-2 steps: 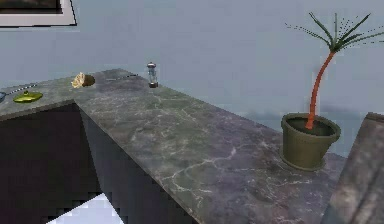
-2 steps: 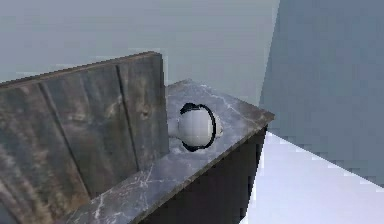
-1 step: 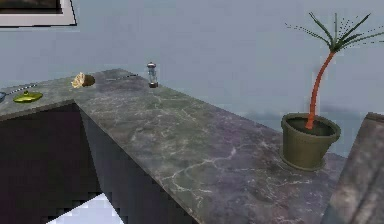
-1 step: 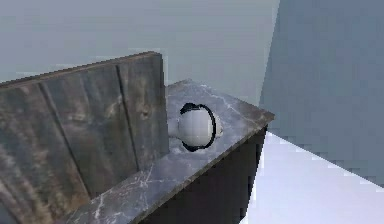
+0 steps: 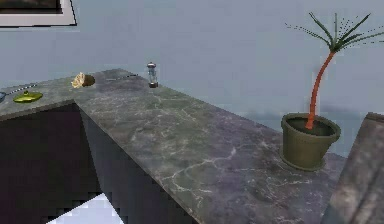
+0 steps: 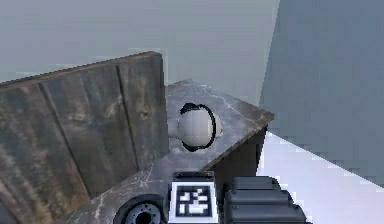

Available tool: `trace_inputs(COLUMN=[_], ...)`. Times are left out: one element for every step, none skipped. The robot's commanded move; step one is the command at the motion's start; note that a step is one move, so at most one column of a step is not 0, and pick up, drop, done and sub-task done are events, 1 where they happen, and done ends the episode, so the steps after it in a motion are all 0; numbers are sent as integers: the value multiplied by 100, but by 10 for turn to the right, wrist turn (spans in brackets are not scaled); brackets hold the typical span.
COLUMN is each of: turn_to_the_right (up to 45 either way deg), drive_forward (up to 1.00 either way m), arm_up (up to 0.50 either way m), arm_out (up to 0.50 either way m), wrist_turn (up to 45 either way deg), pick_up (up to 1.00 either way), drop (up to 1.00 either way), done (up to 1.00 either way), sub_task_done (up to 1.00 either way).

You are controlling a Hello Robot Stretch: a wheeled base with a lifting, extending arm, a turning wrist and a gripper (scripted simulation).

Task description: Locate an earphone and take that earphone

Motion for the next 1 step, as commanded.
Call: trace_inputs(turn_to_the_right=[0], drive_forward=[0], arm_up=[0], arm_out=[22], wrist_turn=[0], pick_up=[0], drop=[0], done=[0], sub_task_done=[0])
